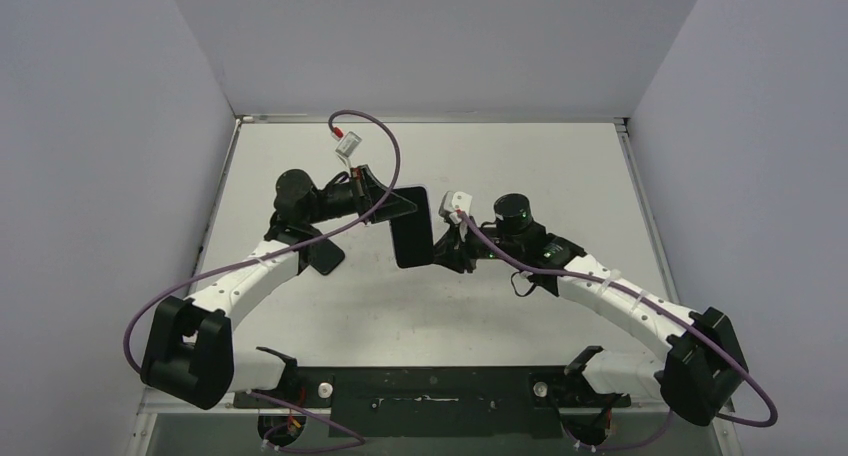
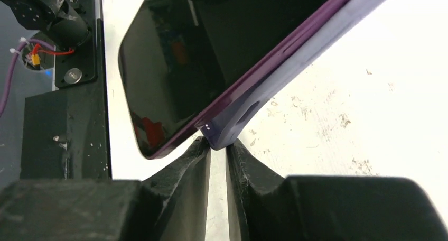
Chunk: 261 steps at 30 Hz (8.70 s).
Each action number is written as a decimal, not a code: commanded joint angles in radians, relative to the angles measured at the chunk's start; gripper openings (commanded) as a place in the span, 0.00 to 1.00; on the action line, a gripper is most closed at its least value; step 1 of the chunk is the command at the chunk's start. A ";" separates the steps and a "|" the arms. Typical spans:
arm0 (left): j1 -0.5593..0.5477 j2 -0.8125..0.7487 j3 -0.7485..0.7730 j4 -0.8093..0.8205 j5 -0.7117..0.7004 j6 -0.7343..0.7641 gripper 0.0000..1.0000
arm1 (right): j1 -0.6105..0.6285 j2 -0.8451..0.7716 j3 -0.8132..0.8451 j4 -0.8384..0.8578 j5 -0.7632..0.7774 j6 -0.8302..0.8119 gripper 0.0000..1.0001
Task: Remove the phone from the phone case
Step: Remove the phone case from the phone, then place the phone case at the center of the board.
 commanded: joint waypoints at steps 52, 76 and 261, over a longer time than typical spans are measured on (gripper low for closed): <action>-0.066 -0.137 -0.252 0.192 -0.684 -0.333 0.00 | -0.053 -0.213 -0.165 0.322 0.232 1.244 0.65; -0.065 -0.162 -0.224 0.139 -0.683 -0.268 0.00 | -0.054 -0.216 -0.176 0.359 0.245 1.252 0.65; -0.021 0.290 0.068 -0.400 -0.534 0.318 0.00 | -0.504 -0.313 -0.383 0.415 0.130 1.147 0.00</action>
